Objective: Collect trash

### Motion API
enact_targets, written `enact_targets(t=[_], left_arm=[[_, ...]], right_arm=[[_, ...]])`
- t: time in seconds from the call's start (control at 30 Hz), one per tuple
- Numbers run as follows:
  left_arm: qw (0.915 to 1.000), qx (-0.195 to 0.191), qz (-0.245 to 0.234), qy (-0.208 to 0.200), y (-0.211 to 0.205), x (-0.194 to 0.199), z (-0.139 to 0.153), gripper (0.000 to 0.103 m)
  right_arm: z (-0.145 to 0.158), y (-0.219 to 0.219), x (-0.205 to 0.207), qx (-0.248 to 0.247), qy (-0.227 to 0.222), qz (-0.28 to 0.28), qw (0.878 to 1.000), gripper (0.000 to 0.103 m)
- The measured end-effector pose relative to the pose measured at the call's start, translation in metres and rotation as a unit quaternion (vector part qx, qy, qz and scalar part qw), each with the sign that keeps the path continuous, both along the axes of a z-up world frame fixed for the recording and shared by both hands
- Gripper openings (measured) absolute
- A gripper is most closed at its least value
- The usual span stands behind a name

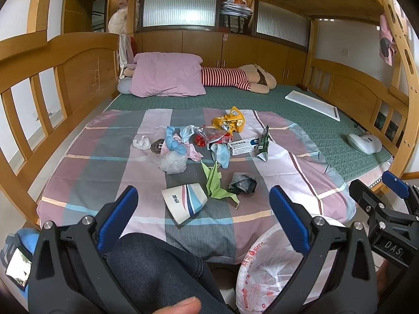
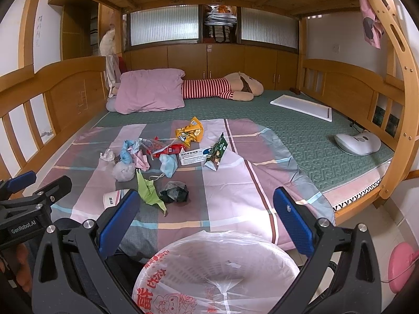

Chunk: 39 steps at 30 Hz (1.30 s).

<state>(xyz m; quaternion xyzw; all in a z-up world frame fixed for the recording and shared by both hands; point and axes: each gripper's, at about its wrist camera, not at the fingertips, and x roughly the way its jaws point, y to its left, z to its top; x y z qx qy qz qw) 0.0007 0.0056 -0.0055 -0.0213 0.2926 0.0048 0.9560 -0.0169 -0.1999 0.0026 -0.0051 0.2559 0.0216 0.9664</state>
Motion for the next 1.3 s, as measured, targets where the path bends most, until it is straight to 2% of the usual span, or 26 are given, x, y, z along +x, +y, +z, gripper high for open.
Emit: enact_targets(t=[1.3], left_arm=[[1.0,-0.005,0.001,0.007,-0.0003,-0.0017,-0.002,0.1]], right_arm=[[0.0005,-0.0029,0.0034,0.015,0.007,-0.001,1.0,0.1]])
